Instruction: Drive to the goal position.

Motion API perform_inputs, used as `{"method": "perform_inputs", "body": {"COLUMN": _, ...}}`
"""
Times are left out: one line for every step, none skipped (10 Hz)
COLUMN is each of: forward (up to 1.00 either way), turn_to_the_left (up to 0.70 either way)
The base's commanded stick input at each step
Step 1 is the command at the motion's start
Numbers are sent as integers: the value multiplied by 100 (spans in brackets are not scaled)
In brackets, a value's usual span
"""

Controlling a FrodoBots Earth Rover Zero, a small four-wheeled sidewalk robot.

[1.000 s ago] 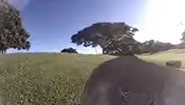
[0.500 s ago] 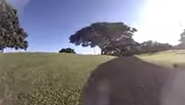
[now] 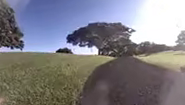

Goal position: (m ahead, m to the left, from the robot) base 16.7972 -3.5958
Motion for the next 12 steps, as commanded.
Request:
{"method": "perform_inputs", "body": {"forward": 70, "turn_to_the_left": -1}}
{"method": "perform_inputs", "body": {"forward": 70, "turn_to_the_left": -12}}
{"method": "perform_inputs", "body": {"forward": 70, "turn_to_the_left": -14}}
{"method": "perform_inputs", "body": {"forward": 70, "turn_to_the_left": -14}}
{"method": "perform_inputs", "body": {"forward": 70, "turn_to_the_left": -13}}
{"method": "perform_inputs", "body": {"forward": 70, "turn_to_the_left": -2}}
{"method": "perform_inputs", "body": {"forward": 70, "turn_to_the_left": 0}}
{"method": "perform_inputs", "body": {"forward": 70, "turn_to_the_left": 0}}
{"method": "perform_inputs", "body": {"forward": 70, "turn_to_the_left": 0}}
{"method": "perform_inputs", "body": {"forward": 70, "turn_to_the_left": 0}}
{"method": "perform_inputs", "body": {"forward": 70, "turn_to_the_left": 0}}
{"method": "perform_inputs", "body": {"forward": 70, "turn_to_the_left": 0}}
